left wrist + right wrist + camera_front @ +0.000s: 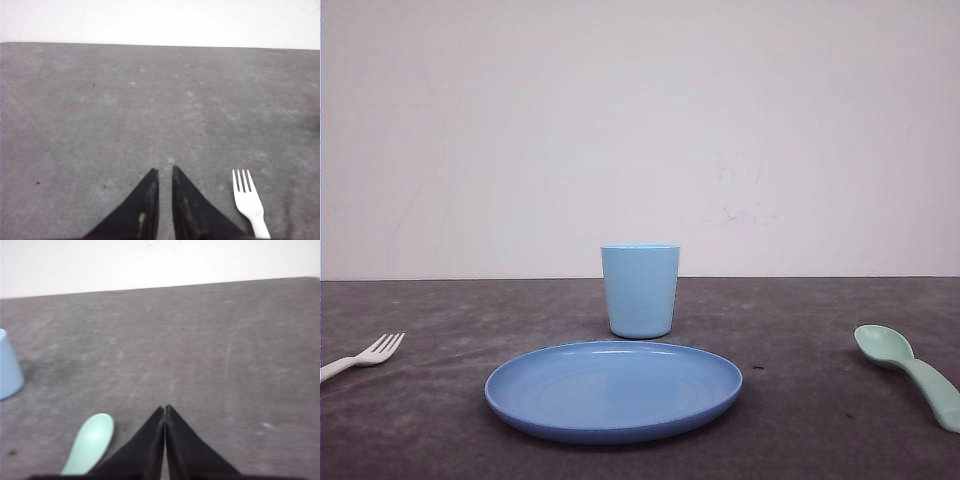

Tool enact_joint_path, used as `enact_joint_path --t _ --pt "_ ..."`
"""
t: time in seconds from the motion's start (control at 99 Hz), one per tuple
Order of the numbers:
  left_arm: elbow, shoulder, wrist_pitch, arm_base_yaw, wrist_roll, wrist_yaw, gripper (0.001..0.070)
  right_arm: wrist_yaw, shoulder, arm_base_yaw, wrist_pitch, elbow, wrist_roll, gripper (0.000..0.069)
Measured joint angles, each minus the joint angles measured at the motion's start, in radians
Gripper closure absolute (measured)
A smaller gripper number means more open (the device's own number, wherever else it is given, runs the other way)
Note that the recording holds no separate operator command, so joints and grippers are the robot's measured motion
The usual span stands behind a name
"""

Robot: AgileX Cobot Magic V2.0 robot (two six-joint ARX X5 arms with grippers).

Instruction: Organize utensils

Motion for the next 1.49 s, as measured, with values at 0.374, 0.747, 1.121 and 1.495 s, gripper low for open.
enact_joint_path --t 0.374,0.747,1.121,1.495 --pt "0.087 0.005 0.082 0.000 -0.252 0.023 0.0686 -0.139 0.013 0.001 -0.020 0.194 0.262 0.0689" --pt "0.539 0.198 -0.176 0.000 -0.263 0.128 0.0686 -0.138 0.285 0.001 -0.359 0.639 0.151 0.0689" --pt "0.782 0.531 -0.440 -0.007 -0.066 0.128 0.0686 -0.132 0.632 0.003 -0.504 0.777 -0.003 0.0689" --pt "0.782 0.748 -0.480 -0.075 -0.042 0.078 0.0686 0.046 0.879 0.084 -0.518 0.777 -0.074 0.0689"
